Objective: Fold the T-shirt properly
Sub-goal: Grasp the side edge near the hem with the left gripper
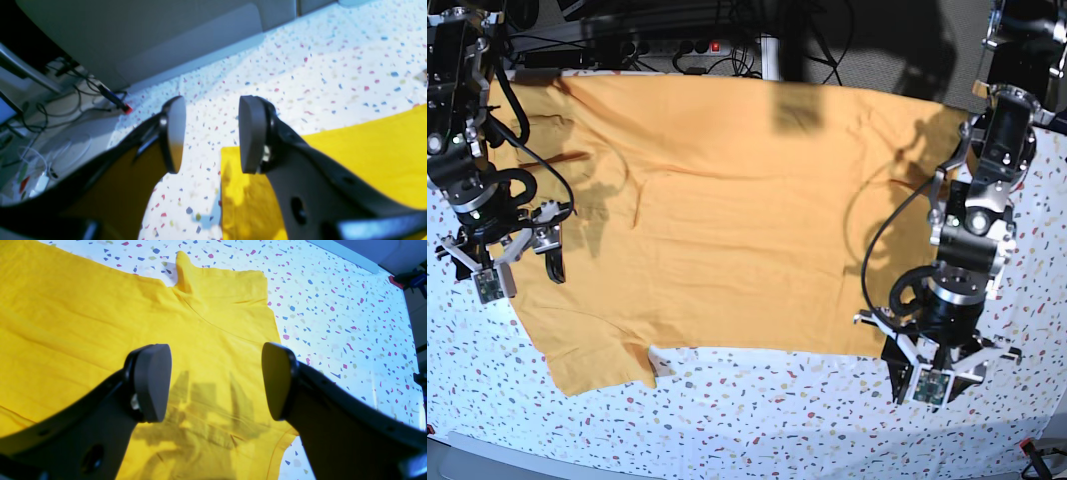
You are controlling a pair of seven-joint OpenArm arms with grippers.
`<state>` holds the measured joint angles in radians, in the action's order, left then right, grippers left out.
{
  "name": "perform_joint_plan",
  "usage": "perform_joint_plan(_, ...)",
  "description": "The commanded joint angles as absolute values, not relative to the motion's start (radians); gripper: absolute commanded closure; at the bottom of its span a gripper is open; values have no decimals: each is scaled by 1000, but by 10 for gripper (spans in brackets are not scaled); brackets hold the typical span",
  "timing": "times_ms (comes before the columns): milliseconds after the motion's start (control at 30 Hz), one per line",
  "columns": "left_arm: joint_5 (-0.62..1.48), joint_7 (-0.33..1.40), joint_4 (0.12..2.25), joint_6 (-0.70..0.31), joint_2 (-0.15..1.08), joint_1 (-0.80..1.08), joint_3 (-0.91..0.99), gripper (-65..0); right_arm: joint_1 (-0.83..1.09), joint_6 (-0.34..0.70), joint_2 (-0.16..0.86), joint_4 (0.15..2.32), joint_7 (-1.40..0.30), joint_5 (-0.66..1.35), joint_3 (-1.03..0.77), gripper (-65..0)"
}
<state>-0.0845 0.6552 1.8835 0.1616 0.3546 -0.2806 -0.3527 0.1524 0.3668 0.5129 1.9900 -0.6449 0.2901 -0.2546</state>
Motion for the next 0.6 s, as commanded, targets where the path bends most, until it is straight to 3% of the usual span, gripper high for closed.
perform_joint_plan(0,-95,624,1883,172,363,-318,-347,-249,138,360,529,2006,-619,292,-263,-418)
perform_joint_plan(133,-96,619,1790,167,363,-384,-347,-249,139,360,528,2007,-619,292,-263,-418)
perform_joint_plan(333,-9,618,1561,59,363,-524,-347,-249,138,360,492,2007,-622,292,-263,-418)
perform_joint_plan(567,217,493,1073,21,346,-697,-347,-249,138,361,451,2007,-677,297,-262,-418)
